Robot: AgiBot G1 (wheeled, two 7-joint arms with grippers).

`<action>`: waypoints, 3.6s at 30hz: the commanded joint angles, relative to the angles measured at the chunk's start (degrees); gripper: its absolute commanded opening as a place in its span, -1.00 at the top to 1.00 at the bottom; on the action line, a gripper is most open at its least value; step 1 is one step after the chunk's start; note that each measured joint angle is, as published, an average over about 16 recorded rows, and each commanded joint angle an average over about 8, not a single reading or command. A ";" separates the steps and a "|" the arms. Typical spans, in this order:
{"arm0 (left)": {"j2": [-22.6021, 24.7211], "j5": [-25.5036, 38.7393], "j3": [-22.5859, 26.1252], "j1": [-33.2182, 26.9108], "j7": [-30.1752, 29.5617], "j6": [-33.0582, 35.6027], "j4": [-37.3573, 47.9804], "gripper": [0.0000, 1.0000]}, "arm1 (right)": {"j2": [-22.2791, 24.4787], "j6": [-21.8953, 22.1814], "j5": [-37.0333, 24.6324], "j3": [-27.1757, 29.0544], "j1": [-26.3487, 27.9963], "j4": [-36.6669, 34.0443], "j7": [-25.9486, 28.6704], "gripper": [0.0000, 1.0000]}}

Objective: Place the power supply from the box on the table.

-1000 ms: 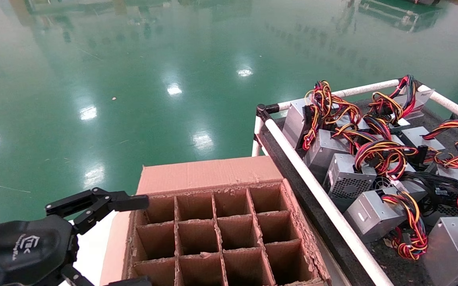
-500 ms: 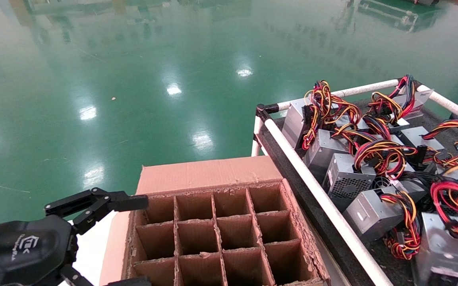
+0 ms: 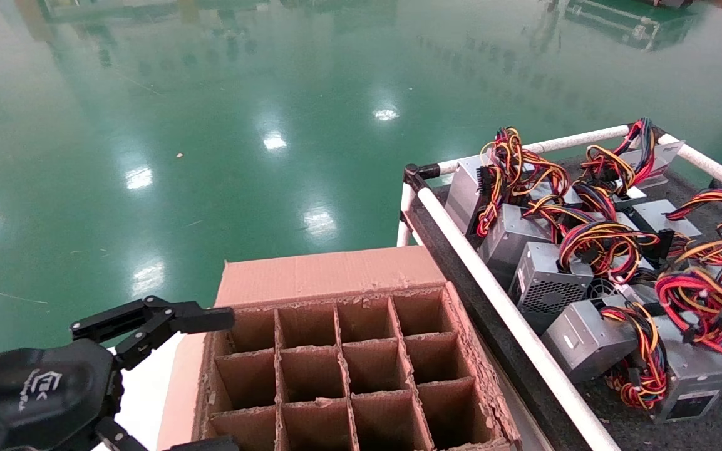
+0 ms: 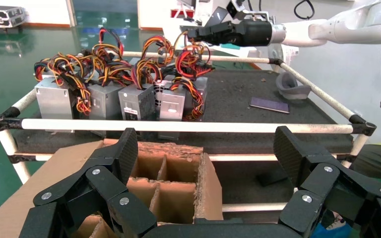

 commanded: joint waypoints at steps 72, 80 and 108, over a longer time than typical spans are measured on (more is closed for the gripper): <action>0.00 -0.01 -0.01 0.01 0.00 -0.02 0.02 -1.00 | 0.12 -0.21 -6.42 -3.83 10.73 -2.17 0.24 -1.00; -0.01 -0.01 -0.01 0.02 0.01 -0.03 0.03 -1.00 | 0.47 0.89 -5.47 -3.13 10.65 1.18 0.63 -1.00; -0.01 -0.02 -0.01 0.03 0.01 -0.03 0.04 -1.00 | -3.45 0.52 -13.90 -2.91 11.44 22.96 -2.17 -1.00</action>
